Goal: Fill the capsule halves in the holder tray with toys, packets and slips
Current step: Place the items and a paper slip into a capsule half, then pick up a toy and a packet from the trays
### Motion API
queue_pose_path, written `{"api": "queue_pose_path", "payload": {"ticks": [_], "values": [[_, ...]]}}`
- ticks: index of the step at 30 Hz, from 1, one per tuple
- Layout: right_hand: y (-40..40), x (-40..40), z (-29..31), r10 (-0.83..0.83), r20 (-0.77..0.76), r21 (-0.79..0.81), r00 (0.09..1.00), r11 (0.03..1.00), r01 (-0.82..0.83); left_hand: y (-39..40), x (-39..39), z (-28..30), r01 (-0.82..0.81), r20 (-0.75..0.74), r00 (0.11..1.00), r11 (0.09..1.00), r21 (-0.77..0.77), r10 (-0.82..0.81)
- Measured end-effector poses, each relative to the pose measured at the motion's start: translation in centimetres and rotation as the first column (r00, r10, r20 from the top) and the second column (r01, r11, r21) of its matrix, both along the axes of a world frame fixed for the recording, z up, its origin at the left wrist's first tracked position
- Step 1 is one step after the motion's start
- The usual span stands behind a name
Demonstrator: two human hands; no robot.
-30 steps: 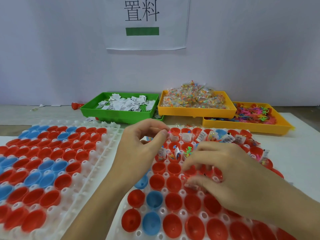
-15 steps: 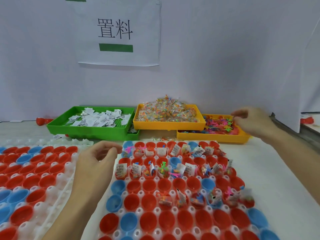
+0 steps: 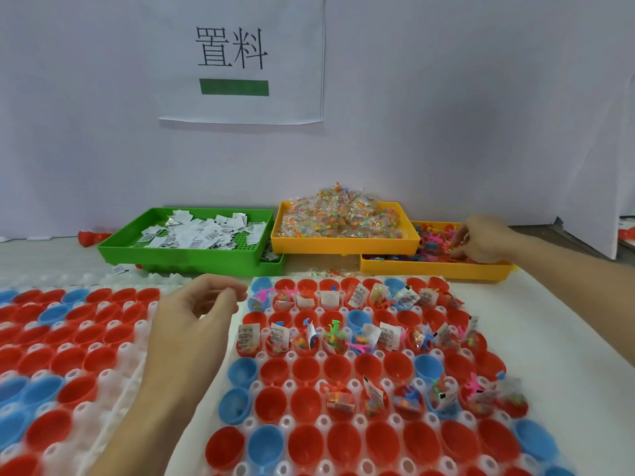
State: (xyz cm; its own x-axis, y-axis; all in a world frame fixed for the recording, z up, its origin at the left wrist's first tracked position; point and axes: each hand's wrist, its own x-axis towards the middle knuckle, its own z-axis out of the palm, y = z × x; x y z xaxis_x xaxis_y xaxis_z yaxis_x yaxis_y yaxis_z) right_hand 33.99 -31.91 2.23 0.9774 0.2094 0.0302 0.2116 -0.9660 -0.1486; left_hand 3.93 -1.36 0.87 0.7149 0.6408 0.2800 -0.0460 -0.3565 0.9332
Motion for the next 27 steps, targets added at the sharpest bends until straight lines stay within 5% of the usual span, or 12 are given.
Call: {"api": "queue_pose_path", "payload": {"ticks": [10, 18, 27], "values": [[-0.1, -0.2, -1.2, 0.020, 0.026, 0.065, 0.999, 0.998, -0.022, -0.3, -0.2, 0.3, 0.023, 0.008, 1.000, 1.000, 0.000, -0.023], [-0.8, -0.7, -1.8, -0.073, 0.121, 0.294, 0.990, 0.955, 0.034, -0.4, -0.3, 0.5, 0.036, 0.028, 0.999, 0.999, -0.003, -0.035], [1.7, -7.1, 0.2, 0.005, 0.293, 0.569, 0.956, 0.803, -0.178, -1.0, -0.4, 0.7, 0.078, 0.051, 0.995, 0.996, 0.037, -0.080]]}}
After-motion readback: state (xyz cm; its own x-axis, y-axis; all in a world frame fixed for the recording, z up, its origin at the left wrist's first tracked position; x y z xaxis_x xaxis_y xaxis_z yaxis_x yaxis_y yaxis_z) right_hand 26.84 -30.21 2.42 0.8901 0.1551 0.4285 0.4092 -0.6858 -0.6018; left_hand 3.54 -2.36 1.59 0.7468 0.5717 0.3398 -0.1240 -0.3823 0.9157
